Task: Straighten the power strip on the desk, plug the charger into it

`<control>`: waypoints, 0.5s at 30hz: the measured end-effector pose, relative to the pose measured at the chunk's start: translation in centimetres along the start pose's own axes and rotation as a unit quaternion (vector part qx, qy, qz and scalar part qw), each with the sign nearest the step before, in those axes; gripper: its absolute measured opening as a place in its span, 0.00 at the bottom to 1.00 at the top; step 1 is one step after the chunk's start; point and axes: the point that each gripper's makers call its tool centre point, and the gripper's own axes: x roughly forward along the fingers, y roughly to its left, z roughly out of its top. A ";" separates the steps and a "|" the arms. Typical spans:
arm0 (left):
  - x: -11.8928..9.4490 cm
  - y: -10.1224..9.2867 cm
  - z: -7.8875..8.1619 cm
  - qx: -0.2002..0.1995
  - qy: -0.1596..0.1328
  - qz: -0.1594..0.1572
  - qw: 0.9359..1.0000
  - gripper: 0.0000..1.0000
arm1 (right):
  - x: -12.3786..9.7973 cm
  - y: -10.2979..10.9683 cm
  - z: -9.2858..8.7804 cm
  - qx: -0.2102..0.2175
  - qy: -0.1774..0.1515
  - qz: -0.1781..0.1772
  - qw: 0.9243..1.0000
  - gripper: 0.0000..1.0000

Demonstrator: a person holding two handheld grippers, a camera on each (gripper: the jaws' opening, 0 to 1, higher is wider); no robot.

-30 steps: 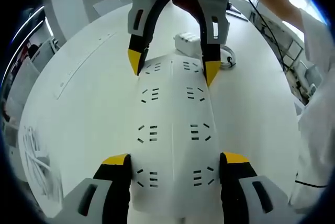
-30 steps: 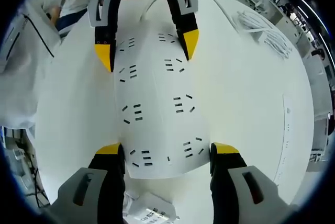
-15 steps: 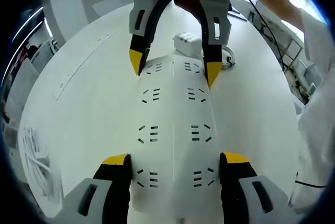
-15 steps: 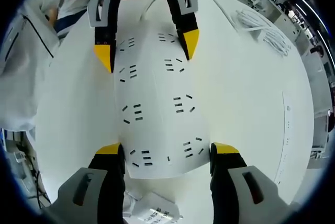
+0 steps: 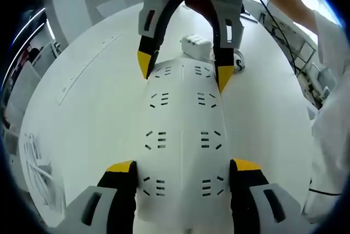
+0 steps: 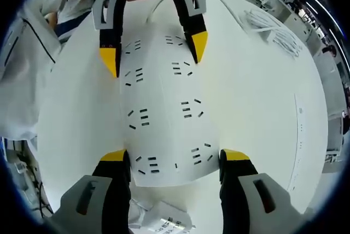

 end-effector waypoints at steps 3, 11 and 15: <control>0.0 0.0 0.0 0.001 0.000 -0.001 1.000 0.70 | 0.0 0.1 0.0 0.002 -0.002 -0.001 1.000 0.65; 0.0 0.0 0.0 0.004 -0.001 -0.002 1.000 0.70 | 0.0 0.2 0.1 0.005 -0.005 -0.002 1.000 0.65; 0.0 0.0 0.1 0.009 -0.003 -0.005 1.000 0.70 | 0.0 0.2 0.1 0.008 -0.004 -0.003 1.000 0.65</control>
